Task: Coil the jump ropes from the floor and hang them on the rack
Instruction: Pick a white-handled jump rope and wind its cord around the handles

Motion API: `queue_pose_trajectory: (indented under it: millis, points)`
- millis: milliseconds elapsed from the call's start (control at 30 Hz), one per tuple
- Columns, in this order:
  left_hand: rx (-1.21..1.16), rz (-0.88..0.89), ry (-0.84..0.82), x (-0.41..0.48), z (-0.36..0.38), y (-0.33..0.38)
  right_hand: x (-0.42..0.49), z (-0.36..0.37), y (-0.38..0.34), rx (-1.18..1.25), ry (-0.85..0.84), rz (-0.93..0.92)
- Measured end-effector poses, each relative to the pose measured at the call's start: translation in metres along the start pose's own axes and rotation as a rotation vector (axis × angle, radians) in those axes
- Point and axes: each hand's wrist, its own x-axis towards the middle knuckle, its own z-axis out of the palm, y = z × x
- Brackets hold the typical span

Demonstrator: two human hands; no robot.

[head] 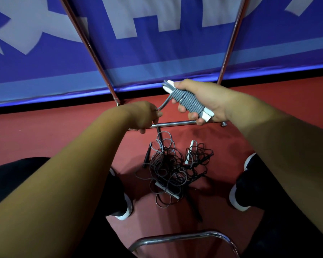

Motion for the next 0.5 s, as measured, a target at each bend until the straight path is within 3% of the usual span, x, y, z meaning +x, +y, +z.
queue_pose_trajectory:
  millis: [300, 400, 500]
  points:
    - [-0.032, 0.111, -0.033, -0.011, -0.003, 0.005, -0.013, 0.021, 0.009, -0.216, -0.440, 0.220]
    - [-0.082, 0.167, 0.102, -0.010, -0.005, 0.011, -0.011, 0.021, 0.015, -0.251, -0.494, 0.294]
    - [-0.081, 0.214, 0.253, -0.009, -0.002, 0.018, -0.006, 0.018, 0.021, -0.295, -0.444, 0.313]
